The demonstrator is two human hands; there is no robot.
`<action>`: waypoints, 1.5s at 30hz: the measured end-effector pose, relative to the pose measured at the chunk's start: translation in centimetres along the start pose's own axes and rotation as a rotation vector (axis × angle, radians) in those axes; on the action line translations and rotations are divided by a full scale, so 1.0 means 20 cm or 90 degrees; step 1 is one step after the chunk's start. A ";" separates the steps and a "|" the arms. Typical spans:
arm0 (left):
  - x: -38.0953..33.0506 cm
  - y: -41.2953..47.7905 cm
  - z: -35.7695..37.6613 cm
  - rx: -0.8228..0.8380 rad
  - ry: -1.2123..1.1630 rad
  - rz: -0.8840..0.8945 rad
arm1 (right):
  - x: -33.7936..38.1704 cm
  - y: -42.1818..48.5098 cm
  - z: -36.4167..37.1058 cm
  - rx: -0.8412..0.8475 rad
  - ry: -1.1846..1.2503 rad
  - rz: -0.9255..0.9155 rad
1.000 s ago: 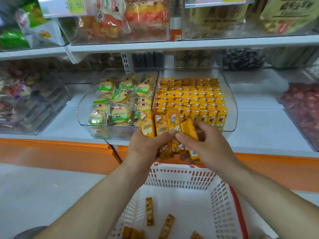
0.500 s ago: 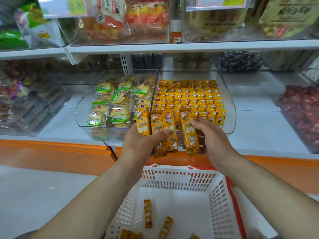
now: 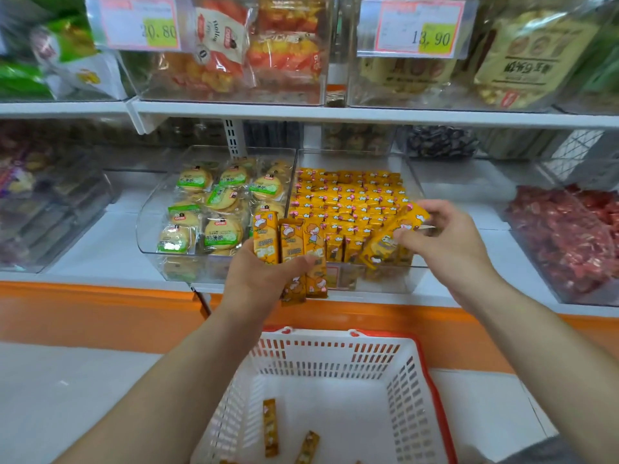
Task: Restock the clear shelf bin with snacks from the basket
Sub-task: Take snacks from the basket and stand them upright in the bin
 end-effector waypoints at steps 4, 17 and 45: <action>-0.01 0.03 0.00 -0.010 0.007 0.000 | 0.04 0.09 0.01 0.001 -0.204 -0.098; 0.06 0.09 0.05 -0.017 0.052 0.016 | -0.14 0.16 0.22 0.143 -0.426 -0.068; 0.06 -0.04 0.13 0.139 0.056 0.078 | 0.08 -0.03 0.03 0.231 0.030 -0.029</action>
Point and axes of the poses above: each hand's wrist, its own y-axis towards the middle knuckle, its own z-axis out of the palm, x = y × z, the point moved 2 cm from there along y, towards the middle knuckle, and after that the axes turned 2 degrees about z, right-handed, at the moved point
